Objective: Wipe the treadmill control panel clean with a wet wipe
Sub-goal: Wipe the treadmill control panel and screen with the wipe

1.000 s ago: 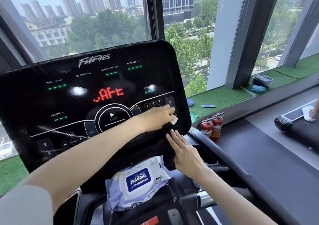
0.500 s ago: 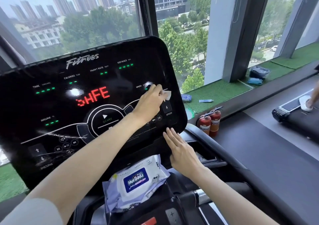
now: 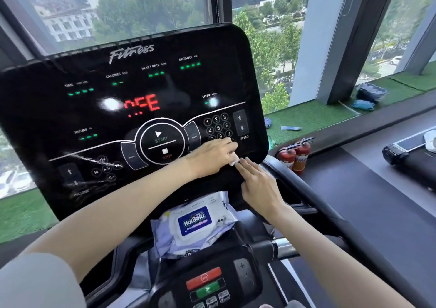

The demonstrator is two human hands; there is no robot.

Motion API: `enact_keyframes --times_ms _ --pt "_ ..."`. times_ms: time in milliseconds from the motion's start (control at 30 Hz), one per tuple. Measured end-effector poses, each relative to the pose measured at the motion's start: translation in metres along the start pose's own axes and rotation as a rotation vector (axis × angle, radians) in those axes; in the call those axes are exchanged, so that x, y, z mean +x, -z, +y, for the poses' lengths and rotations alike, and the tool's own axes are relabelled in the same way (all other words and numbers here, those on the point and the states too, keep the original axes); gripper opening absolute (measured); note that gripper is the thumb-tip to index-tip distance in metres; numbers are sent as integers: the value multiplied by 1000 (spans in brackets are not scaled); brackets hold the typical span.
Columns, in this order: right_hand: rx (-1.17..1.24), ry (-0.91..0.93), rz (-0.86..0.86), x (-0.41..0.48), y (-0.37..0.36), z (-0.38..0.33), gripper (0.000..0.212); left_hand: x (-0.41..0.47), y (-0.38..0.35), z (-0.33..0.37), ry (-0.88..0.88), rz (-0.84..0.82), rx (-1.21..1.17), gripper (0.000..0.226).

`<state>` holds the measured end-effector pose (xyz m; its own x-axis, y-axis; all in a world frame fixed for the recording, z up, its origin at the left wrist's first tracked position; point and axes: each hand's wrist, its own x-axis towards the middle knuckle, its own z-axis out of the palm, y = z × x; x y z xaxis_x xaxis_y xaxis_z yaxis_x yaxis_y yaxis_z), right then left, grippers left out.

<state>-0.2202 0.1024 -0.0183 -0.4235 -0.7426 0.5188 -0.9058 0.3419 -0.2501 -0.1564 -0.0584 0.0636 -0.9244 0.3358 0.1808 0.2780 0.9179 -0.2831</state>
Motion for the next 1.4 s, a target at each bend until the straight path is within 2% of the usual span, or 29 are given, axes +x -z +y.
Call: enact_keyframes --times_ms 300,433,633,767,900,1200,1400 --pt "-3 -78 37 3 -2 -9 46 -73 16 -19 7 -107 115 31" --pt "12 -80 57 5 -1 -12 41 -80 23 -25 10 -177 172 28" --pt "65 -75 44 6 2 -10 42 -52 15 -6 -41 -150 304 23" --pt "133 -86 30 4 3 -4 43 -28 7 2 -28 -90 300 41" --pt "182 -158 43 3 1 8 42 -7 3 5 -49 -67 308 14" --pt "143 -259 52 0 4 29 40 36 -4 15 -18 -81 296 17" --pt "147 -235 76 6 11 33 45 54 -6 19 -38 -71 338 18"
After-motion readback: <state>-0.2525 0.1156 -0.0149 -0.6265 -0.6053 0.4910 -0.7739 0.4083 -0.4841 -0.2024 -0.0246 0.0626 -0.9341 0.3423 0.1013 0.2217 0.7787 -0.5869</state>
